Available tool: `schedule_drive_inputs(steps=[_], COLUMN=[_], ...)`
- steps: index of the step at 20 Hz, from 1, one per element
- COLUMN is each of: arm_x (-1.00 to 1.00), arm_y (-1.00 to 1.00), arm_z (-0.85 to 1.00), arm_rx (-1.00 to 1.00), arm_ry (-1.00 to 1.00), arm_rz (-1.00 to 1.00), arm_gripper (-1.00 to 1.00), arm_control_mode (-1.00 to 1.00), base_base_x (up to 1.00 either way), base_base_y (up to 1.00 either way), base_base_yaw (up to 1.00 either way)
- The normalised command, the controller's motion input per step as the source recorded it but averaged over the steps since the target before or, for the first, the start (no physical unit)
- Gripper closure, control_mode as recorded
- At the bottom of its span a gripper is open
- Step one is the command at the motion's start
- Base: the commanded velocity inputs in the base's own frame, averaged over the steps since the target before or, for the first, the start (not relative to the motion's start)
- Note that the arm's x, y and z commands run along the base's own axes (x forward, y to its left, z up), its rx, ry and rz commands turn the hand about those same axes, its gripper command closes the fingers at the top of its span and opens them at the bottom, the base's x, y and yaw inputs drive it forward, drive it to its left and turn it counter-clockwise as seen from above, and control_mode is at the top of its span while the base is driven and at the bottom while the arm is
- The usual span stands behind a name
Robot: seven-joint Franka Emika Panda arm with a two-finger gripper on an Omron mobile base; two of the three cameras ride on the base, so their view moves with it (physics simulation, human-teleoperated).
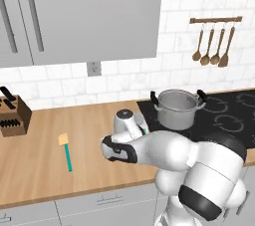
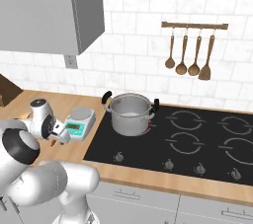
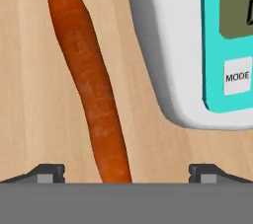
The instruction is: Put the sweet potato and carrot in the pot. Retrieve the spatula and lightly stir the vegetables in the pot.
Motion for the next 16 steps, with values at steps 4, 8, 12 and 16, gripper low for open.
schedule_drive_inputs(steps=[4, 8, 12, 16], arm_x=[0.36, 0.02, -0.23, -0.64], arm_y=[0.15, 0.27, 0.03, -0.08], arm_z=[-0.36, -0.39, -0.12, 0.18], arm_rx=[0.0, 0.0, 0.0, 0.0], arm_ry=[0.13, 0.08, 0.0, -0.11], arm_rz=[0.0, 0.0, 0.0, 0.0], arm_gripper=[-1.0, 1.0, 1.0, 1.0], arm_control_mode=[-1.0, -1.0, -1.0, -1.0], base_base_x=[0.0, 0.0, 0.0, 0.0], base_base_y=[0.0, 0.0, 0.0, 0.0], base_base_yaw=[0.0, 0.0, 0.0, 0.0])
